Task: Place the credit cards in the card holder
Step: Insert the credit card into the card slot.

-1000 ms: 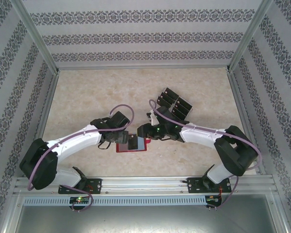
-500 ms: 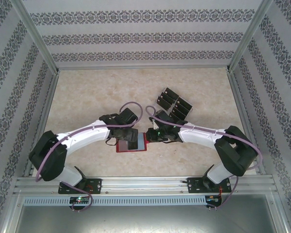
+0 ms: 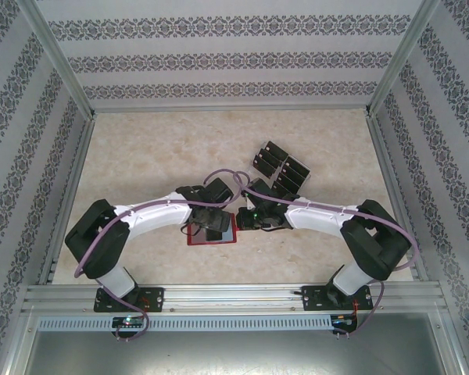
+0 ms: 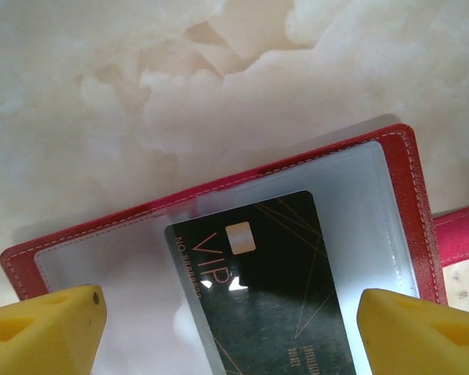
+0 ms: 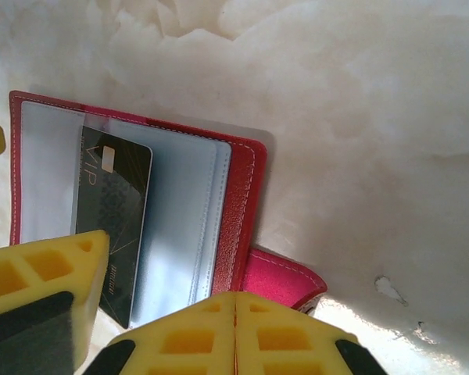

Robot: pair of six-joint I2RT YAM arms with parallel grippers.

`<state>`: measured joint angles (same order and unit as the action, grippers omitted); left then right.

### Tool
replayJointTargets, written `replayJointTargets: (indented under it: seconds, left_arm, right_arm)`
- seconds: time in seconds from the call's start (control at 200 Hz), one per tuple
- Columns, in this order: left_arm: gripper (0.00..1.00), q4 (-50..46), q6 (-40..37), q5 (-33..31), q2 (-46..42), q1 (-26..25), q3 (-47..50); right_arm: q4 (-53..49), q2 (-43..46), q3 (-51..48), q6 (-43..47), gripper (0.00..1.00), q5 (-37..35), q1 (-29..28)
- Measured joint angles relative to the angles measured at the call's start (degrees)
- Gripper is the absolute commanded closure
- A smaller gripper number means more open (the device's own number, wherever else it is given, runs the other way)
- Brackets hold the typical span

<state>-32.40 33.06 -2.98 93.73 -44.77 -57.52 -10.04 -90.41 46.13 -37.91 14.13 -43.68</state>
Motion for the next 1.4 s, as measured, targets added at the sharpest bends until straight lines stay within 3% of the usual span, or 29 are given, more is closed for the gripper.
replayJointTargets:
  seconds: [0.28,1.399]
  left_arm:
    - [0.16,0.76,0.04,0.00,2.21,-0.28,-0.09]
    - [0.15,-0.07,0.26,-4.63,0.87,-0.50,3.45]
  right_arm:
    - [-0.02,-0.20,0.00,0.02,1.00,-0.04,0.00]
    - [-0.44,-1.22,0.00,0.44,1.00,-1.27,0.00]
